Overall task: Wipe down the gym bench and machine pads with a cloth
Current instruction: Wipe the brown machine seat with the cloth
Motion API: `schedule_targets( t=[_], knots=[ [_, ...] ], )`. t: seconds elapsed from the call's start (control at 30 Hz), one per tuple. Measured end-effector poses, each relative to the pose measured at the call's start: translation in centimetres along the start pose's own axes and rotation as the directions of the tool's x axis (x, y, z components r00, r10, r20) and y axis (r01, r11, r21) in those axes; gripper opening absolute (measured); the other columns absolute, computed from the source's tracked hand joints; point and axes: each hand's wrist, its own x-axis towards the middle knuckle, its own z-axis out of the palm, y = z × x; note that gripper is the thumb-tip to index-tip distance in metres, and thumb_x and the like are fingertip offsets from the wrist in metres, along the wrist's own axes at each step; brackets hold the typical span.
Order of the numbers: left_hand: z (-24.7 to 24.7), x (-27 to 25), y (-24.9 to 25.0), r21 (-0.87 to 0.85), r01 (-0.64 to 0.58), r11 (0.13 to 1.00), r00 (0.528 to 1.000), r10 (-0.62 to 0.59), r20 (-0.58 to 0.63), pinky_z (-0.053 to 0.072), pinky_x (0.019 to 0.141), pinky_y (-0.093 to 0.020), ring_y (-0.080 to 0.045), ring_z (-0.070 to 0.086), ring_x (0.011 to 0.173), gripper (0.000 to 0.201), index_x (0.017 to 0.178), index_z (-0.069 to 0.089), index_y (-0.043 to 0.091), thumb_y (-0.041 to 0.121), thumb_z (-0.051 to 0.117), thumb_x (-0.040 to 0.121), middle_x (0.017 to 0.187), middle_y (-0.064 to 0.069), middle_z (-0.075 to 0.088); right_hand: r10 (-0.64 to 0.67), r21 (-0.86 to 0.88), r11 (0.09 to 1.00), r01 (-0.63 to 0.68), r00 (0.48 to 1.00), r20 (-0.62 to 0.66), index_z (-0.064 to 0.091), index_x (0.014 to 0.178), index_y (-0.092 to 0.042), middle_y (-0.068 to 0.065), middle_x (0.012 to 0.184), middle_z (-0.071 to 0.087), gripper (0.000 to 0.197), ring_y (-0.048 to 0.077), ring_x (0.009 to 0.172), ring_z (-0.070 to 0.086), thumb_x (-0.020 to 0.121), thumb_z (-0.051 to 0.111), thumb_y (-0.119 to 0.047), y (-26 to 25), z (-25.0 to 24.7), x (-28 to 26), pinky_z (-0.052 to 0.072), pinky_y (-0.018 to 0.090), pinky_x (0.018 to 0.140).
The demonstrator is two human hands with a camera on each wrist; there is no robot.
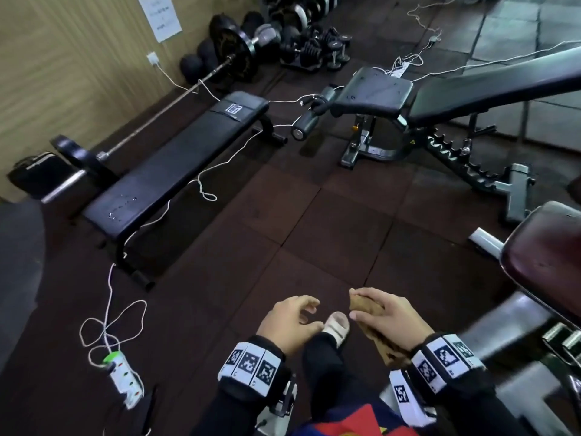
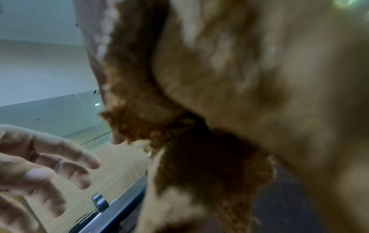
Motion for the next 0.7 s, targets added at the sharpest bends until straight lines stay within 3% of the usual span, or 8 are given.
schedule_targets(
  t=[0.23, 0.4, 0.57, 0.7],
  knots=[
    [-3.7, 13.2, 4.3, 0.044, -0.052, 0.998, 0.998, 0.05, 0.042, 0.049, 0.088, -0.026, -0.005, 0.063, 0.09, 0.038, 0.118, 0.061, 0.027, 0.029, 0.07, 0.081, 0.108, 0.012, 0.064, 0.053, 0.032, 0.998, -0.052, 0.998, -0.045, 0.061, 0.11, -0.045, -0.019, 0.105, 0.066, 0.038, -0.001, 0.099, 0.06, 0.074, 0.075, -0.045, -2.1, -7.0, 10.7, 0.043, 0.016, 0.088],
    [-4.5, 22.5, 9.3, 0.079, -0.141, 0.987, 0.985, 0.132, 0.111, 0.05, 0.086, -0.024, -0.005, 0.063, 0.086, 0.037, 0.117, 0.061, 0.026, 0.027, 0.071, 0.081, 0.107, 0.009, 0.065, 0.088, 0.052, 0.995, -0.083, 0.989, -0.122, 0.06, 0.113, -0.042, -0.017, 0.114, 0.064, 0.042, 0.0, 0.106, 0.059, 0.074, 0.074, -0.045, -1.2, -13.3, 15.2, 0.044, 0.023, 0.098],
    [-2.8, 30.0, 14.4, 0.107, -0.243, 0.964, 0.946, 0.211, 0.245, 0.051, 0.084, -0.022, 0.002, 0.062, 0.08, 0.037, 0.114, 0.063, 0.029, 0.03, 0.072, 0.079, 0.098, 0.018, 0.063, 0.208, 0.167, 0.972, -0.166, 0.938, -0.277, 0.059, 0.1, -0.056, -0.027, 0.109, 0.063, 0.034, -0.009, 0.102, 0.057, 0.07, 0.073, -0.051, 1.8, -18.1, 15.8, 0.039, 0.005, 0.084],
    [-0.5, 35.7, 18.6, 0.158, -0.36, 0.92, 0.875, 0.274, 0.398, 0.052, 0.084, -0.025, 0.004, 0.061, 0.083, 0.037, 0.114, 0.062, 0.033, 0.033, 0.072, 0.079, 0.098, 0.02, 0.062, 0.35, 0.29, 0.924, -0.25, 0.858, -0.376, 0.055, 0.093, -0.058, -0.021, 0.11, 0.065, 0.032, -0.008, 0.102, 0.058, 0.071, 0.075, -0.047, 4.7, -20.9, 15.3, 0.04, 0.007, 0.086]
  ],
)
